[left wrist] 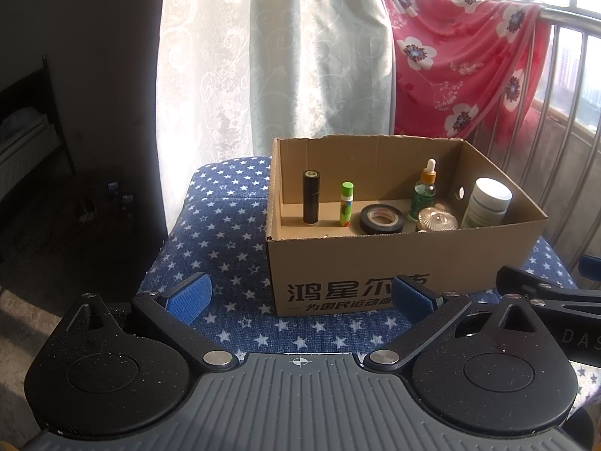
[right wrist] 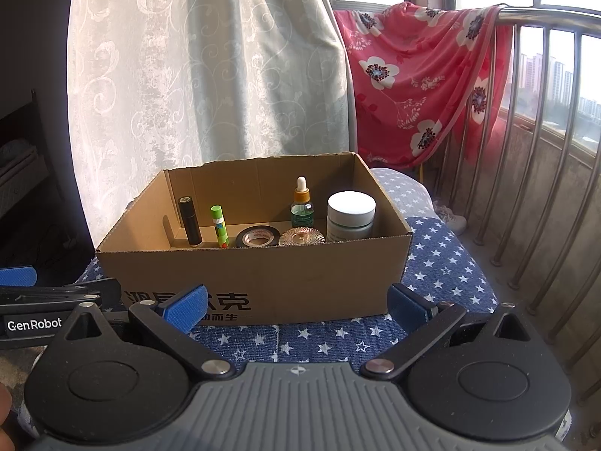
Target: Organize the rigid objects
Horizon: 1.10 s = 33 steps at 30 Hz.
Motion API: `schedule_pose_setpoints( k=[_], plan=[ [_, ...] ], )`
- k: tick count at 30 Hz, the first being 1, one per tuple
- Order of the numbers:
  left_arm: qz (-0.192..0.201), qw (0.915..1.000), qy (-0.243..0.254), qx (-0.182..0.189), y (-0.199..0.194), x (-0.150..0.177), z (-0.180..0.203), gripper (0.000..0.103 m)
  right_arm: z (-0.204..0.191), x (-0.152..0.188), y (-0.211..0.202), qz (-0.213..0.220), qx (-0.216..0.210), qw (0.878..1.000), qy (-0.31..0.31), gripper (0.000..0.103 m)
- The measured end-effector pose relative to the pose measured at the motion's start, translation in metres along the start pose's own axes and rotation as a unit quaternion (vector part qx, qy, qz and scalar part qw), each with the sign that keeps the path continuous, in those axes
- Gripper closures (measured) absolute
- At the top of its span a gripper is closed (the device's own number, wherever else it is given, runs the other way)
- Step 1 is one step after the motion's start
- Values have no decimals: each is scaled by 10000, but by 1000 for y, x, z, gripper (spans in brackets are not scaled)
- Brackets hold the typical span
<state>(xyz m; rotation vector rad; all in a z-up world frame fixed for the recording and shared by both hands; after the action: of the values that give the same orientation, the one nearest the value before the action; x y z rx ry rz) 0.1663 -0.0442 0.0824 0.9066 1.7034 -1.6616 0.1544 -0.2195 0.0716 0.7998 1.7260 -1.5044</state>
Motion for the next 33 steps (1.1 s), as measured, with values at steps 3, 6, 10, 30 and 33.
schedule_pose_setpoints(
  k=[3, 6, 10, 30, 33],
  plan=[
    [-1, 10000, 0, -3, 0, 0, 0, 1, 0, 0, 0, 0, 0, 10000, 0, 0],
    [1, 10000, -3, -4, 0, 0, -1, 1, 0, 0, 0, -1, 0, 10000, 0, 0],
    [10, 10000, -6, -6, 0, 0, -2, 1, 0, 0, 0, 4, 1, 10000, 1, 0],
    [54, 10000, -15, -29, -4, -4, 1, 1, -4, -5, 0, 29, 3, 10000, -8, 0],
    [53, 10000, -17, -32, -4, -4, 1, 1, -5, -5, 0, 25, -1, 10000, -3, 0]
  ],
)
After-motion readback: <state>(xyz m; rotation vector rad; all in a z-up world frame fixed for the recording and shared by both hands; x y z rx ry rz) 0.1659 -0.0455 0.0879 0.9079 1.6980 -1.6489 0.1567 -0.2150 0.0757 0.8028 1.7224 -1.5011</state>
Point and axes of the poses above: each gripper's, at about its wrist camera, not at the fingertips, and y roughly the way its jaws point, z to its right, x to its underside, the point moved 6 cm from there along y, roughly the way its jaws point, and after that the axes turned 2 degrees about y, right-handed, at the moved point
